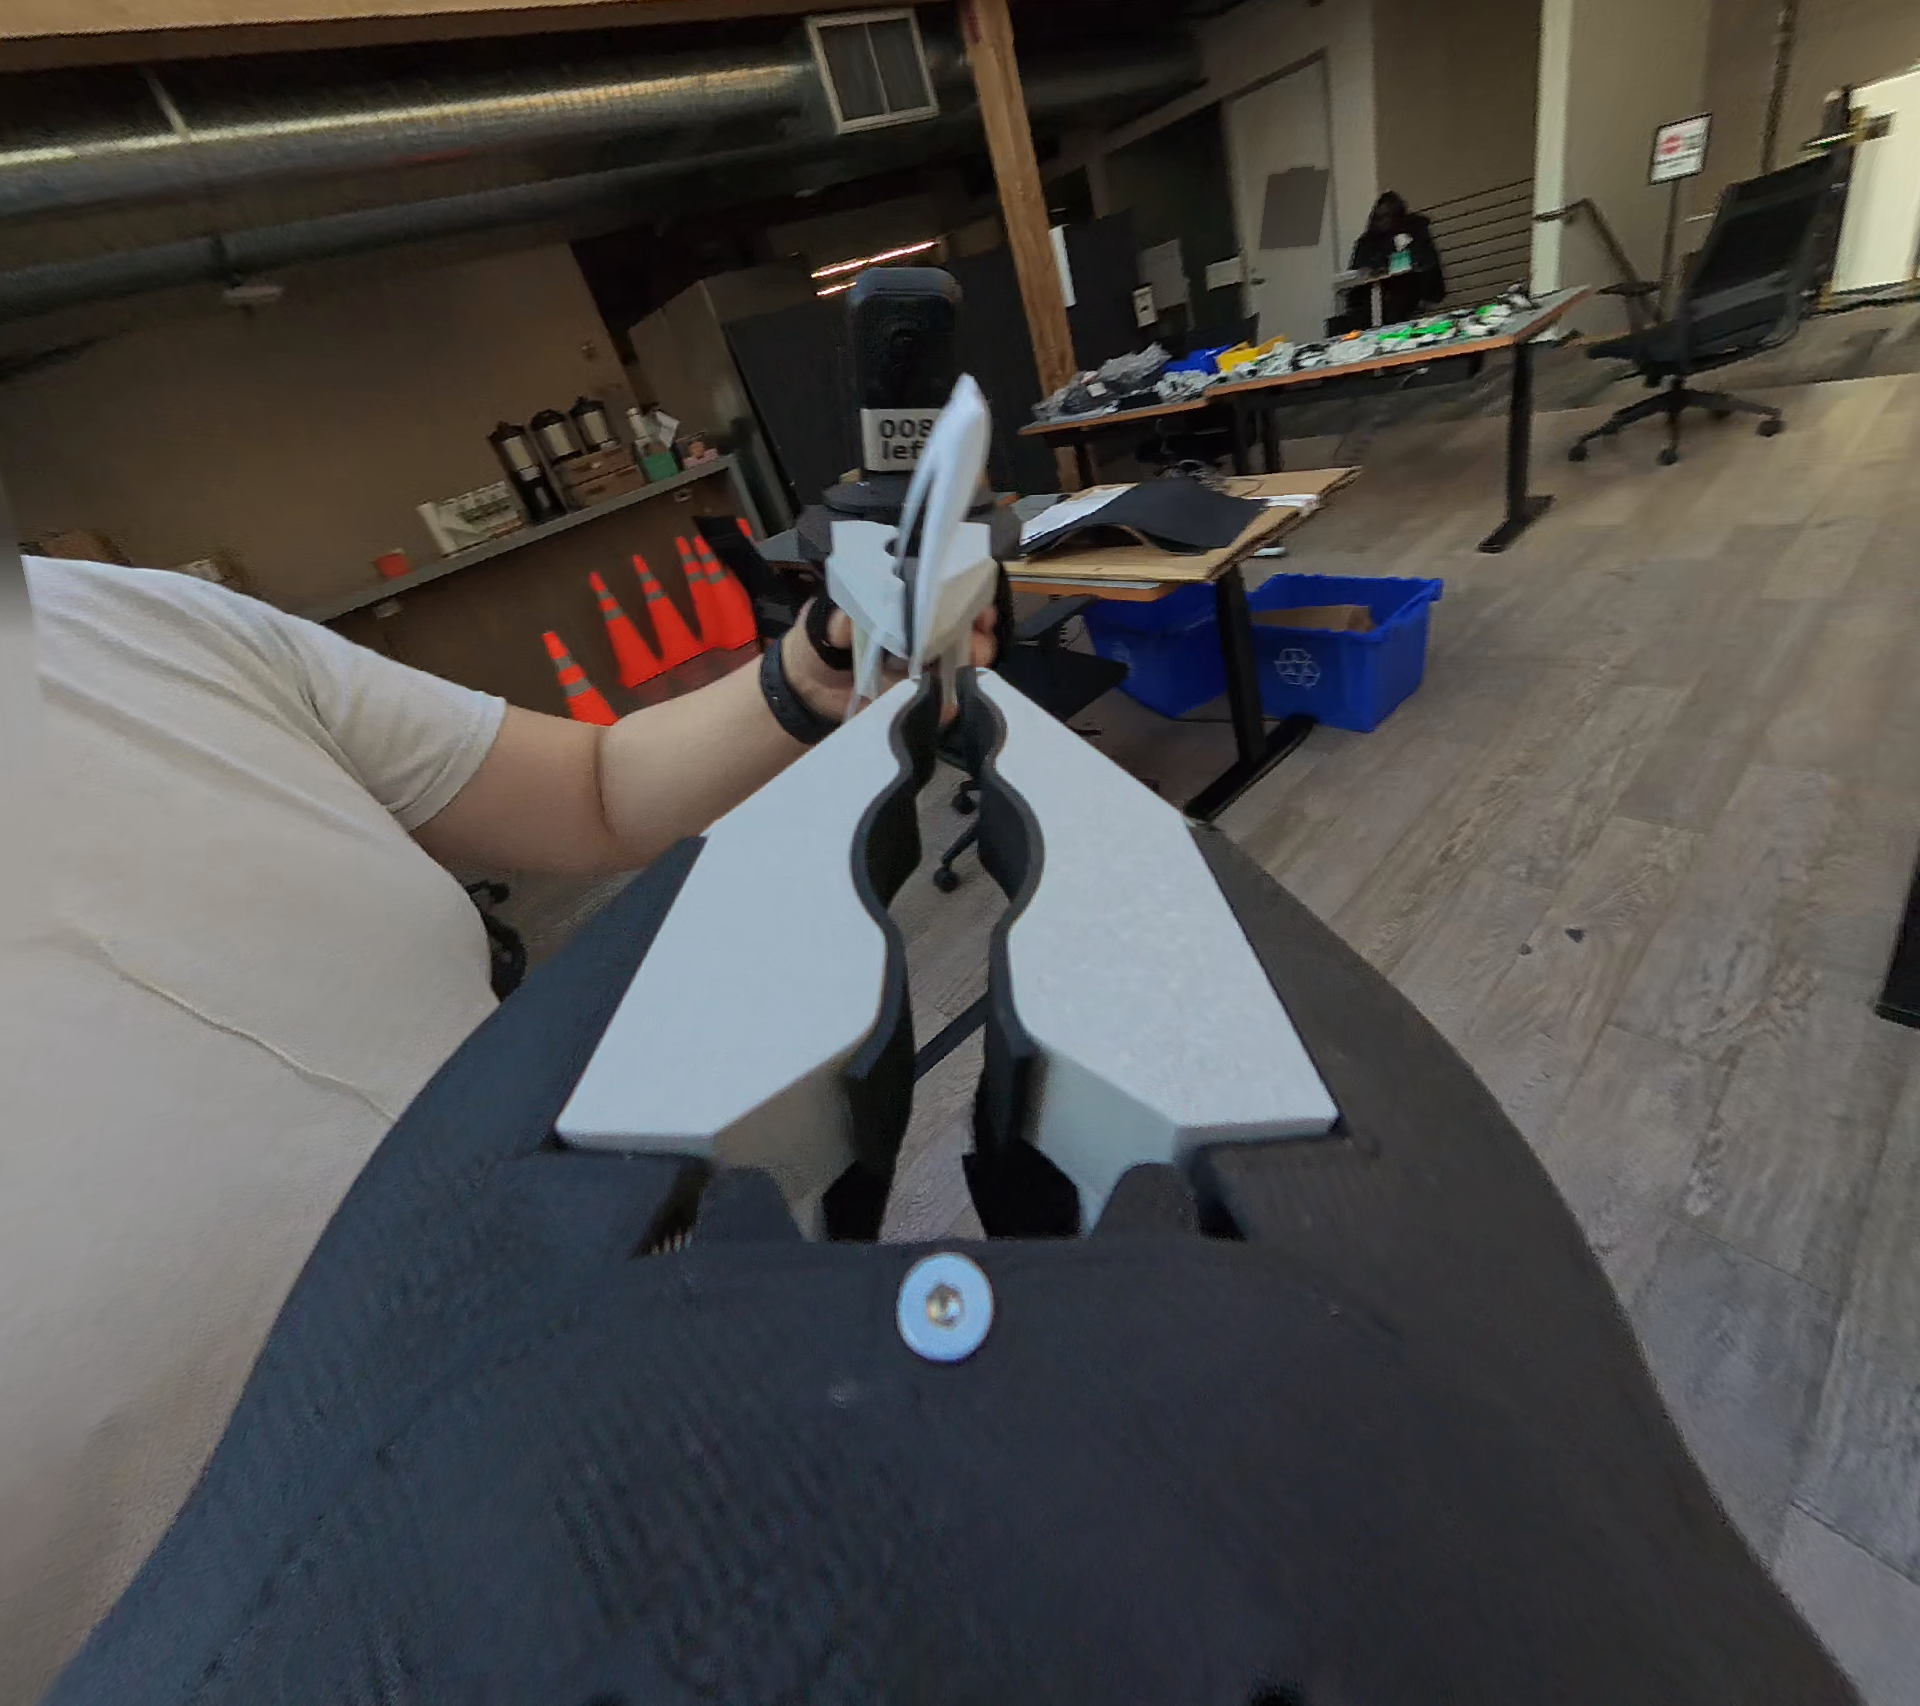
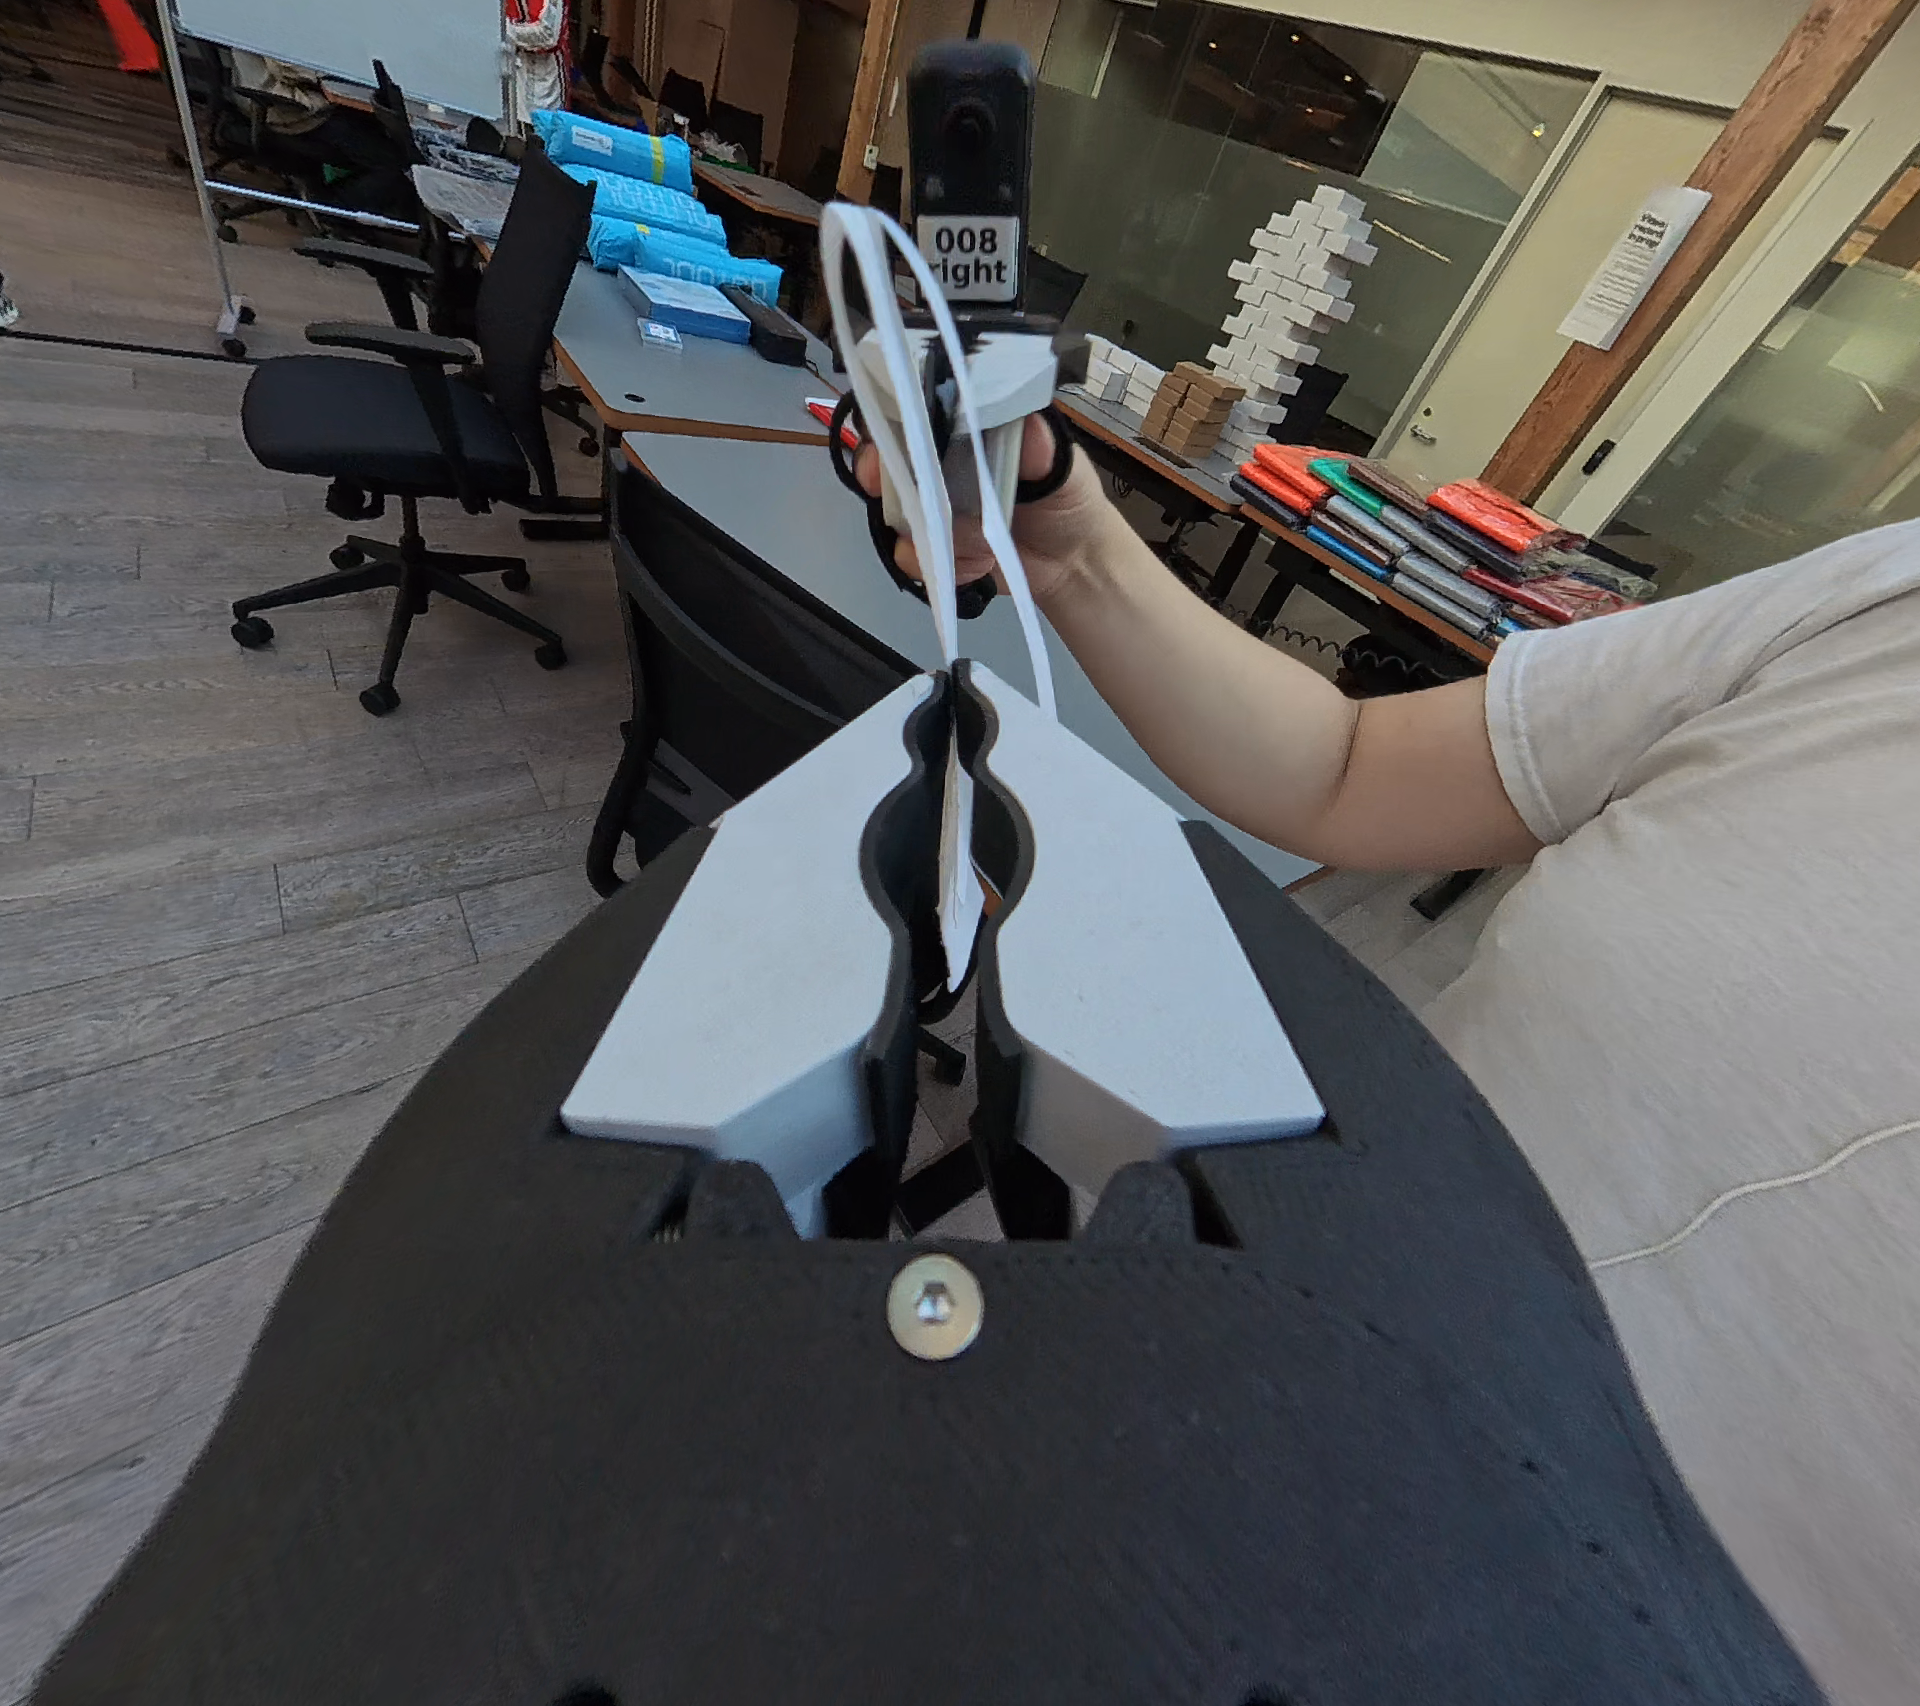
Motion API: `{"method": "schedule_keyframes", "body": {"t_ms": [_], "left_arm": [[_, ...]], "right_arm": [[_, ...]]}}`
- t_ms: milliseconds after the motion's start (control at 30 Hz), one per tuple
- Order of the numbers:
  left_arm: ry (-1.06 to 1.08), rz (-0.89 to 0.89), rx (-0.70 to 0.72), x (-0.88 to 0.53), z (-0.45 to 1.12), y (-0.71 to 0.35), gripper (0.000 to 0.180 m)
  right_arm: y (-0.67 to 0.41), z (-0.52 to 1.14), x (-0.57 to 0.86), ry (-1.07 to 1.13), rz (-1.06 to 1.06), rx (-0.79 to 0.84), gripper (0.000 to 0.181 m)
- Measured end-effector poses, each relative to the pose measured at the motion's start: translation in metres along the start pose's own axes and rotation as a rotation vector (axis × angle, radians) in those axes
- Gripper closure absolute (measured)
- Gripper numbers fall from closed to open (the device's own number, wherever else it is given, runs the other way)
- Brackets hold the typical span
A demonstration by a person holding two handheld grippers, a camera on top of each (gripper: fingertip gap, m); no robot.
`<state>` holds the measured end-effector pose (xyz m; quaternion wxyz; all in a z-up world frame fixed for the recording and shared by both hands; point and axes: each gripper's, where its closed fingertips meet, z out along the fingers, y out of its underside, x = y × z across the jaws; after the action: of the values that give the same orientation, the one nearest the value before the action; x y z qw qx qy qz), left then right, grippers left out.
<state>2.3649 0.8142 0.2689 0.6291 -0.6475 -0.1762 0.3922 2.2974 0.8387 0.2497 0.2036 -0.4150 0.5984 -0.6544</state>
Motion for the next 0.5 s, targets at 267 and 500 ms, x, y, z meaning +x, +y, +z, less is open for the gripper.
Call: {"method": "schedule_keyframes", "body": {"t_ms": [267, 500], "left_arm": [[-0.038, 0.096, -0.039, 0.082, 0.013, -0.02, 0.18], [0.085, 0.056, -0.049, 0.139, 0.028, -0.045, 0.175]], "right_arm": [[-0.05, 0.019, -0.082, 0.039, 0.097, -0.044, 0.181], [-0.077, 0.026, -0.141, 0.143, 0.105, -0.052, 0.181]]}}
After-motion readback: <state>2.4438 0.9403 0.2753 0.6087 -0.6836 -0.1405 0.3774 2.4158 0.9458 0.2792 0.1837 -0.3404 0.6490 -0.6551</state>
